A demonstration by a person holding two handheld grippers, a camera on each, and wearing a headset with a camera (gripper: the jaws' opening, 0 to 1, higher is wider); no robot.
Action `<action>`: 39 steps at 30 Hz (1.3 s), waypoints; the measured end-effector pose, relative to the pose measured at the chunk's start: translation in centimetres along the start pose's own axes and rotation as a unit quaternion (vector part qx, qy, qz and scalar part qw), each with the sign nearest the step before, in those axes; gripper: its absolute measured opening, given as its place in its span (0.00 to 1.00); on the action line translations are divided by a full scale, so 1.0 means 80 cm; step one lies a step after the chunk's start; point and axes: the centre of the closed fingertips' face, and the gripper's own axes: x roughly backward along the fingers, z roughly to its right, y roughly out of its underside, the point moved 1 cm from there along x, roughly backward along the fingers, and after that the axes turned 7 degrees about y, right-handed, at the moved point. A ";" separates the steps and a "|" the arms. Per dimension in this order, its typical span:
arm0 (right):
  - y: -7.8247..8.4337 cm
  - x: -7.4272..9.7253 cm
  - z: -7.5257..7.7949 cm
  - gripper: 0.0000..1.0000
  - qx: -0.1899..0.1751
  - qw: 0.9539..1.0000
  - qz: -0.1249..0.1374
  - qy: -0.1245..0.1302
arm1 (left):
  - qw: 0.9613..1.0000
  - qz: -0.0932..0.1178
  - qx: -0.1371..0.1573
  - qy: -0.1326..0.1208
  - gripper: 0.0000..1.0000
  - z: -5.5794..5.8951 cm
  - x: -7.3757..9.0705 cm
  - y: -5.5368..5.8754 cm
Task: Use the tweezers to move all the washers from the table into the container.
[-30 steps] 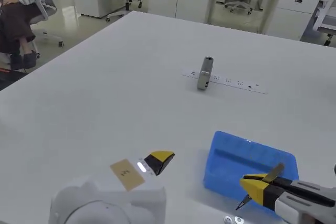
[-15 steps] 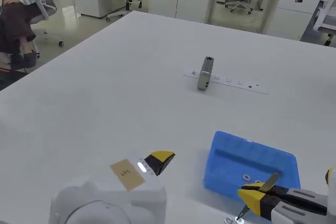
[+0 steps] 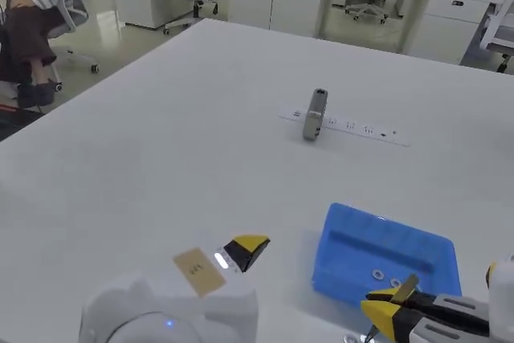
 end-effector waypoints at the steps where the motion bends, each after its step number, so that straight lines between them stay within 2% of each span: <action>1: 0.000 0.000 0.000 0.04 0.000 1.000 -0.001 0.000 | 1.000 -0.001 0.000 0.000 0.79 0.000 0.000 0.000; 11: -0.001 -0.002 0.000 0.04 -0.001 1.000 0.004 0.000 | 1.000 -0.003 -0.002 0.003 0.79 0.001 -0.001 0.001; 15: -0.004 -0.002 0.001 0.04 0.010 1.000 0.007 0.006 | 1.000 -0.005 -0.003 0.004 0.79 0.002 -0.001 0.002; 17: -0.003 -0.003 -0.001 0.04 0.007 1.000 0.005 -0.001 | 1.000 -0.006 -0.004 0.003 0.79 0.002 -0.001 0.002; 22: -0.003 -0.003 0.000 0.04 0.016 1.000 0.007 0.002 | 1.000 -0.005 -0.003 0.001 0.79 0.000 -0.001 0.002; 39: 0.000 0.004 0.001 0.04 0.008 1.000 0.003 0.006 | 1.000 -0.004 -0.002 0.001 0.78 0.000 0.000 0.002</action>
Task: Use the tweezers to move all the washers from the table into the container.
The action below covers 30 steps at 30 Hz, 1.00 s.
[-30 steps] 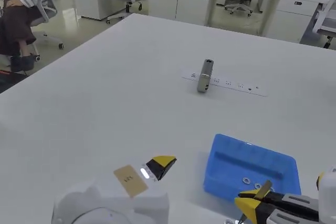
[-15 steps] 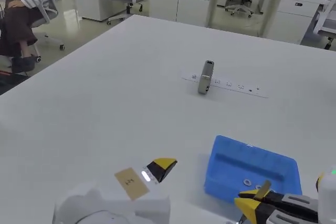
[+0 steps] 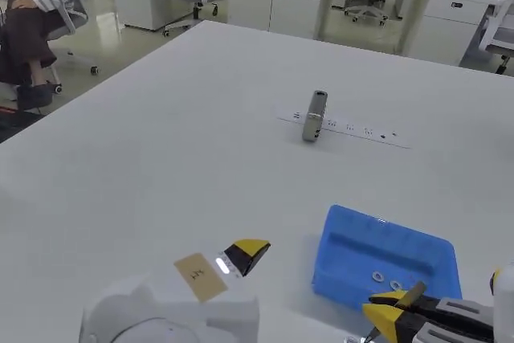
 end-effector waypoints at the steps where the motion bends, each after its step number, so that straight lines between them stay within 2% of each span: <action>1: 0.000 0.000 -0.001 0.04 0.000 1.000 0.000 -0.001 | 1.000 0.000 0.000 0.000 0.78 0.000 0.000 0.000; 14: -0.002 0.003 -0.002 0.04 0.005 1.000 0.001 0.003 | 1.000 -0.002 0.000 -0.001 0.78 -0.001 0.000 0.001; 22: 0.006 0.004 -0.002 0.04 0.018 1.000 -0.013 0.003 | 1.000 -0.002 0.000 0.000 0.78 0.000 0.000 0.001; 30: 0.001 -0.004 -0.009 0.03 0.020 1.000 -0.002 -0.002 | 1.000 -0.002 0.000 0.000 0.78 0.000 0.000 0.001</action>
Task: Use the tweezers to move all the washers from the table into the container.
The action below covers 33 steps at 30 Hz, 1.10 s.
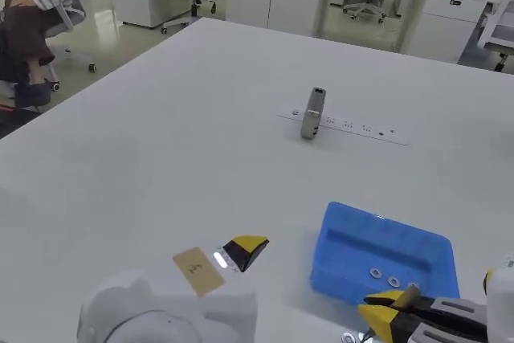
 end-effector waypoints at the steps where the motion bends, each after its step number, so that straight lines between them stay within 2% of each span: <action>1: -0.001 -0.001 0.001 0.03 -0.002 1.000 -0.001 0.003 | 1.000 0.000 0.000 0.000 0.78 0.000 0.000 0.000; 5: -0.005 -0.007 0.011 0.02 -0.059 0.998 0.016 0.029 | 1.000 0.001 -0.001 0.000 0.78 0.000 0.000 -0.001; 14: -0.001 0.006 0.012 0.02 -0.052 0.998 0.017 0.025 | 1.000 0.001 0.000 0.000 0.78 0.000 0.000 -0.001; 18: -0.015 0.018 0.011 0.02 -0.074 0.996 0.044 0.018 | 1.000 0.003 0.000 0.000 0.78 0.000 0.001 -0.001; 25: -0.025 0.022 0.007 0.02 -0.087 0.995 0.050 0.010 | 1.000 0.012 0.004 -0.002 0.78 -0.001 0.003 -0.004; 29: -0.038 0.027 0.003 0.02 -0.102 0.992 0.069 0.003 | 1.000 0.015 0.005 0.001 0.78 0.000 0.003 -0.006; 33: -0.053 0.033 0.001 0.02 -0.101 0.991 0.085 0.001 | 1.000 0.015 0.003 0.007 0.78 0.002 0.002 -0.006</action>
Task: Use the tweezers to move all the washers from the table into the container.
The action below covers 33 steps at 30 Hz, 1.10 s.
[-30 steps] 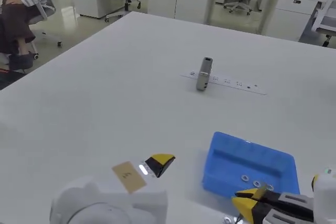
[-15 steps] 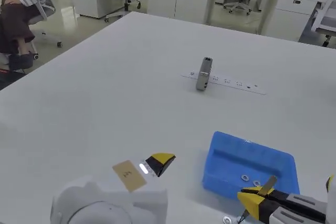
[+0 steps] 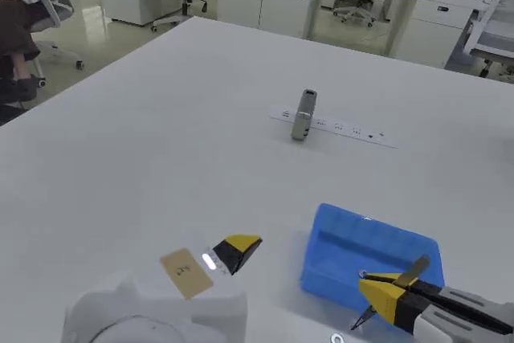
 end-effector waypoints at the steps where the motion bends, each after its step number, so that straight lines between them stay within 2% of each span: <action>1: -0.003 0.000 0.000 0.02 -0.001 1.000 0.004 0.000 | 1.000 -0.001 0.000 0.001 0.78 0.000 0.000 0.000; 6: -0.017 0.002 -0.003 0.02 -0.008 1.000 0.019 -0.004 | 1.000 -0.003 -0.002 0.003 0.78 0.001 -0.001 0.001; 11: -0.021 0.004 -0.003 0.02 0.003 1.000 0.012 -0.004 | 1.000 -0.002 -0.001 0.001 0.78 0.000 -0.001 0.001; 19: -0.040 0.004 0.006 0.02 -0.007 1.000 0.024 -0.007 | 1.000 0.001 0.002 -0.003 0.78 -0.001 0.000 0.000; 23: -0.048 -0.001 0.022 0.02 -0.018 1.000 0.024 0.007 | 1.000 0.002 0.001 -0.004 0.78 -0.001 0.000 -0.001; 28: -0.053 -0.011 0.042 0.02 -0.049 0.998 0.022 0.023 | 1.000 -0.001 -0.001 -0.006 0.78 -0.002 0.000 0.000; 33: -0.053 -0.026 0.056 0.02 -0.068 0.997 0.019 0.020 | 1.000 0.006 0.005 -0.014 0.78 -0.006 0.002 -0.002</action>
